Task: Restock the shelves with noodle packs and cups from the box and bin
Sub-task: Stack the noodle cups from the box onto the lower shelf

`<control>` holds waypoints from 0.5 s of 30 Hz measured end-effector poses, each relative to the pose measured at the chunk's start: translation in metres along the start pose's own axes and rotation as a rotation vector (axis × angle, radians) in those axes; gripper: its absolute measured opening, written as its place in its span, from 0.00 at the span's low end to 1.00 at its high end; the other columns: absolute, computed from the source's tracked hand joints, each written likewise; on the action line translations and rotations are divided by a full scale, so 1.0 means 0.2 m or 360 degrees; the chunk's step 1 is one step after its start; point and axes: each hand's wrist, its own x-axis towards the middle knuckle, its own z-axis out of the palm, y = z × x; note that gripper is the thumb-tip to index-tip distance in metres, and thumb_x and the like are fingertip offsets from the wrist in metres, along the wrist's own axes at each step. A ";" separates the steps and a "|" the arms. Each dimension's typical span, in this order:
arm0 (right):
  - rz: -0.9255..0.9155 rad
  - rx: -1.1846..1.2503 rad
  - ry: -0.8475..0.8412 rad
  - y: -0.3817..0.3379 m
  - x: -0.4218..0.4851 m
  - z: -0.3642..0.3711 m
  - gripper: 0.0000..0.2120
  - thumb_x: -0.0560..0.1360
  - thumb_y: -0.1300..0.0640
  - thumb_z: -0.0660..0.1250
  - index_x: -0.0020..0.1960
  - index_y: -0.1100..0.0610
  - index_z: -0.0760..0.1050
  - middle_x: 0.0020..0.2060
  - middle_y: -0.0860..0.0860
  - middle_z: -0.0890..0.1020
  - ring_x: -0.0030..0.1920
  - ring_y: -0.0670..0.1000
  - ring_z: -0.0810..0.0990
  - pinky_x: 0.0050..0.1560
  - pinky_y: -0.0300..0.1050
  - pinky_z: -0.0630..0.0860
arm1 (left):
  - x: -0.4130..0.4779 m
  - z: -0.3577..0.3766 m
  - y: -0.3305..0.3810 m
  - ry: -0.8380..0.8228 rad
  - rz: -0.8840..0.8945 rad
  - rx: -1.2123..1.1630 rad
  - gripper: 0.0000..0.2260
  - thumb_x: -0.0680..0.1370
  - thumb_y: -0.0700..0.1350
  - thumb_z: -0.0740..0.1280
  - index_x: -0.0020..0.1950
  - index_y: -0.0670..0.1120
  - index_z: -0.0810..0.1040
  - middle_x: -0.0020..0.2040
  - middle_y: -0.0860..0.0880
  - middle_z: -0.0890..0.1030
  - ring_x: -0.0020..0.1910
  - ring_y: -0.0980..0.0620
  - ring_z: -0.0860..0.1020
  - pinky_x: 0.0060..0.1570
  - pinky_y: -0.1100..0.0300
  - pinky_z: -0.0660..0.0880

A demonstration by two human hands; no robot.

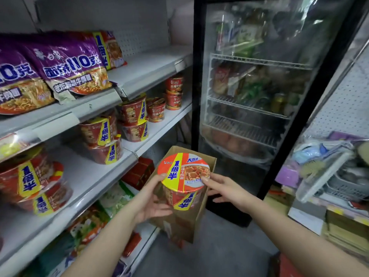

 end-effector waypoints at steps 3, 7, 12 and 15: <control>0.0023 0.0047 0.0058 -0.02 -0.12 0.03 0.29 0.68 0.28 0.65 0.67 0.33 0.69 0.62 0.40 0.78 0.63 0.49 0.76 0.62 0.53 0.74 | -0.08 0.02 0.02 -0.0080 0.0055 0.0067 0.39 0.66 0.67 0.74 0.72 0.58 0.63 0.55 0.42 0.74 0.52 0.34 0.83 0.49 0.44 0.82; 0.0000 0.0152 0.0079 -0.07 -0.29 0.16 0.21 0.69 0.28 0.63 0.61 0.26 0.69 0.60 0.34 0.79 0.64 0.48 0.75 0.63 0.56 0.70 | -0.27 -0.05 0.02 -0.0201 0.0109 0.0158 0.36 0.68 0.68 0.69 0.72 0.59 0.63 0.55 0.44 0.75 0.52 0.35 0.83 0.50 0.46 0.82; -0.0018 0.0201 0.0020 -0.14 -0.42 0.58 0.30 0.67 0.24 0.62 0.67 0.30 0.66 0.60 0.39 0.80 0.61 0.48 0.78 0.64 0.58 0.73 | -0.63 -0.33 -0.09 -0.0200 0.0216 0.0362 0.39 0.65 0.77 0.65 0.71 0.61 0.66 0.60 0.50 0.78 0.54 0.42 0.84 0.56 0.45 0.80; -0.0025 0.0191 -0.0046 -0.19 -0.42 0.86 0.41 0.63 0.22 0.63 0.72 0.38 0.65 0.62 0.47 0.79 0.61 0.52 0.79 0.64 0.56 0.74 | -0.84 -0.59 -0.17 -0.0125 0.0297 0.0501 0.45 0.60 0.79 0.65 0.73 0.60 0.64 0.63 0.51 0.79 0.52 0.47 0.84 0.59 0.46 0.79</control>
